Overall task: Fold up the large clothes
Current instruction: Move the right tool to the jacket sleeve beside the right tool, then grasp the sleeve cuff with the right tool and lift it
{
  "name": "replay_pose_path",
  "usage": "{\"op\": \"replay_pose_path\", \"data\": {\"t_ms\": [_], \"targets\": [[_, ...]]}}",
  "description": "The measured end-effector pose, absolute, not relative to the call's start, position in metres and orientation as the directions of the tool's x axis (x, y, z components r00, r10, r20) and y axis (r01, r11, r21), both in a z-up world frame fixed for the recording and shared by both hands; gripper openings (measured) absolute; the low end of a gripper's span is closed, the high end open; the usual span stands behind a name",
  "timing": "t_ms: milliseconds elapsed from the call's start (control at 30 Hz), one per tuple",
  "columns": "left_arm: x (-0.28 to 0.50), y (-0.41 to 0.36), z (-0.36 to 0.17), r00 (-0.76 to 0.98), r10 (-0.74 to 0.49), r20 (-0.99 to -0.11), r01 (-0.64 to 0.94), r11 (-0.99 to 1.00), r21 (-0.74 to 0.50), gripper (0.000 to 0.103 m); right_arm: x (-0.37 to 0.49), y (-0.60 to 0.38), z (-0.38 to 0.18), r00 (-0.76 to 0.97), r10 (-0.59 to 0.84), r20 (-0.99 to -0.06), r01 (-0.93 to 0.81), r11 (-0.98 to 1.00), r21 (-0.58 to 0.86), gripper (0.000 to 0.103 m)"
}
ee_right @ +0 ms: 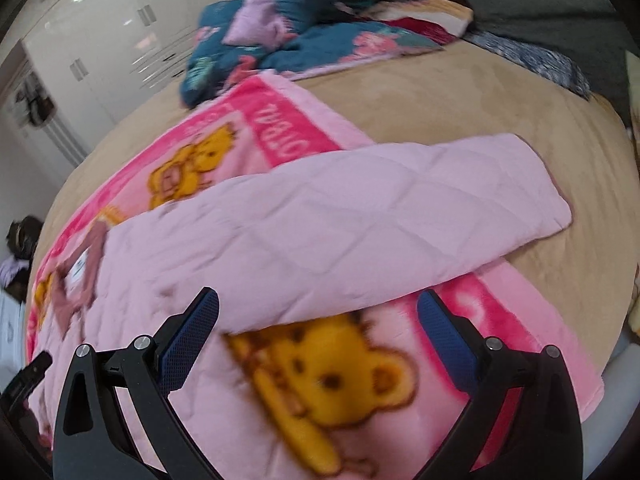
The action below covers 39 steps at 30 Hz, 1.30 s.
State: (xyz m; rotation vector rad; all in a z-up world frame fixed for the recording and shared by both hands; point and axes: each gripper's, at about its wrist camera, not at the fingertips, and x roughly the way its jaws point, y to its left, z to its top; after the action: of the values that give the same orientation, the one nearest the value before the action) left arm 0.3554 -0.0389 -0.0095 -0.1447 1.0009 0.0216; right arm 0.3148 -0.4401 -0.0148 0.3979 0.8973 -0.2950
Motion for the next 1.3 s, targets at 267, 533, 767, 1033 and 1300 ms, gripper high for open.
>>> {"op": "replay_pose_path", "data": {"t_ms": [267, 533, 767, 1033, 1300], "targets": [[0.377, -0.046, -0.030, 0.512, -0.027, -0.859, -0.100, 0.991, -0.091, 0.095, 0.326, -0.504, -0.055, 0.539, -0.129, -0.832, 0.569, 0.784, 0.247, 0.099], [0.390, -0.038, -0.033, 0.501, 0.000, -0.866, -0.128, 0.989, -0.074, 0.095, 0.335, -0.561, -0.083, 0.537, -0.122, -0.835, 0.692, 0.630, 0.353, 0.099], [0.390, -0.020, -0.030, 0.503, 0.023, -0.864, -0.156, 0.986, -0.065, 0.095, 0.339, -0.598, -0.095, 0.572, -0.134, -0.810, 0.733, 0.527, 0.430, 0.088], [0.389, -0.002, -0.025, 0.491, 0.041, -0.870, -0.172, 0.984, -0.050, 0.095, 0.349, -0.607, -0.060, 0.702, -0.148, -0.696, 0.637, 0.569, 0.521, 0.026], [0.376, 0.008, 0.015, 0.543, 0.054, -0.838, -0.157, 0.987, -0.039, 0.095, 0.363, -0.543, 0.039, 0.848, -0.070, -0.525, 0.376, 0.779, 0.502, 0.019]]}}
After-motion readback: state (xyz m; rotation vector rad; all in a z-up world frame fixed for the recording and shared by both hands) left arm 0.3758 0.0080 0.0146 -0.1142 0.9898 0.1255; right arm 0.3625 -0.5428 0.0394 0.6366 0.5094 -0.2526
